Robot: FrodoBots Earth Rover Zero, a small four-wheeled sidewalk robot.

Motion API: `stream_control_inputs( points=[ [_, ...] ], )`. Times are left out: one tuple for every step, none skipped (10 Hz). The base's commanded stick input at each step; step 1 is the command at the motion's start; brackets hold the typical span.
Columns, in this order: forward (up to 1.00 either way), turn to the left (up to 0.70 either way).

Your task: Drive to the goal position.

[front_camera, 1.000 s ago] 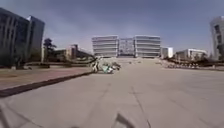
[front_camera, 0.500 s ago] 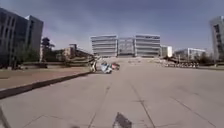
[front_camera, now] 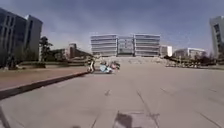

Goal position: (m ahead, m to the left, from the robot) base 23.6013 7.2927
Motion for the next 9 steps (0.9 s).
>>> stream_control_inputs(
  points=[
    [1.00, 0.00],
    [1.00, 0.00],
    [1.00, 0.00],
    [1.00, 0.00],
    [1.00, 0.00],
    [1.00, 0.00],
    [1.00, 0.00],
    [1.00, 0.00],
    [1.00, 0.00]
  ],
)
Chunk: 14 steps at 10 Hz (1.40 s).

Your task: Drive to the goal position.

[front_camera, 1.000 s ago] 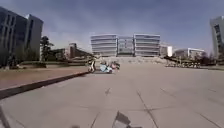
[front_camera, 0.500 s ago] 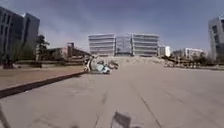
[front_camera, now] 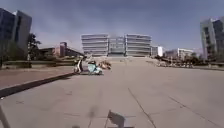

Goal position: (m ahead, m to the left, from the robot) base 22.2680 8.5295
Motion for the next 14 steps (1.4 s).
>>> stream_control_inputs(
  points=[
    [1.00, 0.00],
    [1.00, 0.00],
    [1.00, 0.00],
    [1.00, 0.00],
    [1.00, 0.00],
    [1.00, 0.00],
    [1.00, 0.00],
    [1.00, 0.00],
    [1.00, 0.00],
    [1.00, 0.00],
    [1.00, 0.00],
    [1.00, 0.00],
    [1.00, 0.00],
    [1.00, 0.00]
  ],
)
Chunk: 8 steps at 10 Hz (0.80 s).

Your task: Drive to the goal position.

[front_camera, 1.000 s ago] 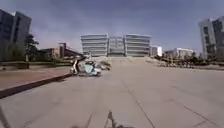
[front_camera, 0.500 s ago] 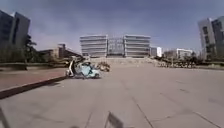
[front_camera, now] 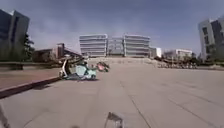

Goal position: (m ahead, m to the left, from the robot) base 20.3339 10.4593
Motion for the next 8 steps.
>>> stream_control_inputs(
  points=[
    [1.00, 0.00],
    [1.00, -0.36],
    [1.00, -0.18],
    [1.00, 0.00],
    [1.00, 0.00],
    [1.00, 0.00],
    [1.00, 0.00],
    [1.00, 0.00]
  ],
)
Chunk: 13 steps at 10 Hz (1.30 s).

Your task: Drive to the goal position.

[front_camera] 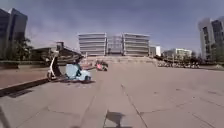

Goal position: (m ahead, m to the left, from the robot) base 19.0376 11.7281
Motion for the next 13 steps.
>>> stream_control_inputs(
  points=[
    [1.00, 0.00],
    [1.00, 0.00],
    [1.00, 0.00],
    [1.00, 0.00],
    [1.00, 0.00],
    [1.00, 0.00],
    [1.00, 0.00],
    [1.00, 0.00],
    [1.00, 0.00],
    [1.00, 0.00],
    [1.00, 0.00],
    [1.00, 0.00],
    [1.00, 0.01]
  ],
)
